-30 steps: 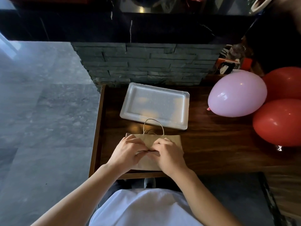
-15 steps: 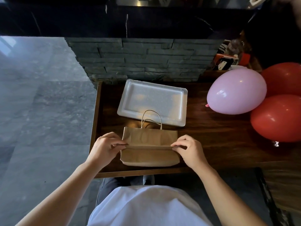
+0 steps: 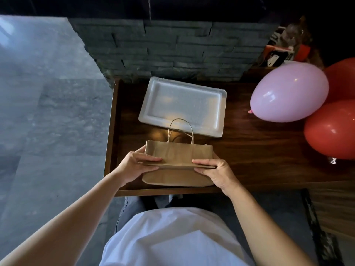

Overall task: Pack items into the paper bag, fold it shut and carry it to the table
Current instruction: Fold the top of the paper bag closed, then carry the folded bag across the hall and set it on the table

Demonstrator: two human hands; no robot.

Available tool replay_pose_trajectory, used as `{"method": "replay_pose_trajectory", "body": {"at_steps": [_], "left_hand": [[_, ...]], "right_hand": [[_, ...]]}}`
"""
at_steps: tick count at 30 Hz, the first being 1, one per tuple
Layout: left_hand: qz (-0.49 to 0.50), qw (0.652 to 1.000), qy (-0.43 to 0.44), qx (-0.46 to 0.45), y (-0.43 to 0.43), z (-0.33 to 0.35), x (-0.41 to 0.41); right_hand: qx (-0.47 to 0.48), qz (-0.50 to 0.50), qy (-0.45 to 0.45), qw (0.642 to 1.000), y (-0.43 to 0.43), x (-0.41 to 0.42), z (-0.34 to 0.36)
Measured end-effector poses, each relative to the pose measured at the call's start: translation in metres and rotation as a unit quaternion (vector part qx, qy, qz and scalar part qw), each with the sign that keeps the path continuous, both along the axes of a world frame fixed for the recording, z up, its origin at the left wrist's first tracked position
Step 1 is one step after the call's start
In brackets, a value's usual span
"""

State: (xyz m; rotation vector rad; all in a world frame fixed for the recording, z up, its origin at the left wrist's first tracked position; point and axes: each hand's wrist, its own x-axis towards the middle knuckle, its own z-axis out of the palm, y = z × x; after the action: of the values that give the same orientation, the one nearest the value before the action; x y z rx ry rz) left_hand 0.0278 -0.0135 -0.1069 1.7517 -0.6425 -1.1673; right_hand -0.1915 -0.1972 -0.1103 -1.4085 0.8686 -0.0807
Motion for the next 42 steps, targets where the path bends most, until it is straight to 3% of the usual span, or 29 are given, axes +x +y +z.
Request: {"method": "replay_pose_trajectory", "body": {"at_steps": [7, 13, 16, 22, 26, 31, 36, 42], "left_hand": [[0.027, 0.998, 0.061, -0.005, -0.002, -0.011, 0.005], [0.165, 0.970, 0.171, -0.051, -0.005, -0.018, -0.015], [0.197, 0.955, 0.209, -0.068, -0.005, -0.015, -0.025], [0.210, 0.950, 0.208, -0.105, 0.003, 0.025, -0.020], [0.228, 0.944, 0.175, -0.159, 0.035, 0.064, -0.008], [0.310, 0.922, 0.105, -0.209, 0.135, 0.106, -0.006], [0.457, 0.855, 0.056, -0.239, 0.269, 0.136, -0.036], [0.615, 0.755, 0.004, -0.229, 0.425, 0.156, -0.101]], "right_hand": [[-0.010, 0.028, -0.027, 0.999, -0.015, 0.005, -0.017], [0.080, -0.077, -0.030, 0.993, -0.006, 0.011, -0.024], [0.082, -0.117, -0.034, 0.989, 0.000, 0.014, -0.016], [0.075, -0.096, -0.057, 0.991, 0.005, 0.031, 0.030], [0.049, -0.025, -0.086, 0.995, 0.014, 0.058, 0.073], [0.055, 0.129, -0.098, 0.985, 0.074, 0.110, 0.120], [0.086, 0.251, -0.131, 0.955, 0.196, 0.160, 0.152], [0.102, 0.423, -0.105, 0.894, 0.361, 0.183, 0.172]]}}
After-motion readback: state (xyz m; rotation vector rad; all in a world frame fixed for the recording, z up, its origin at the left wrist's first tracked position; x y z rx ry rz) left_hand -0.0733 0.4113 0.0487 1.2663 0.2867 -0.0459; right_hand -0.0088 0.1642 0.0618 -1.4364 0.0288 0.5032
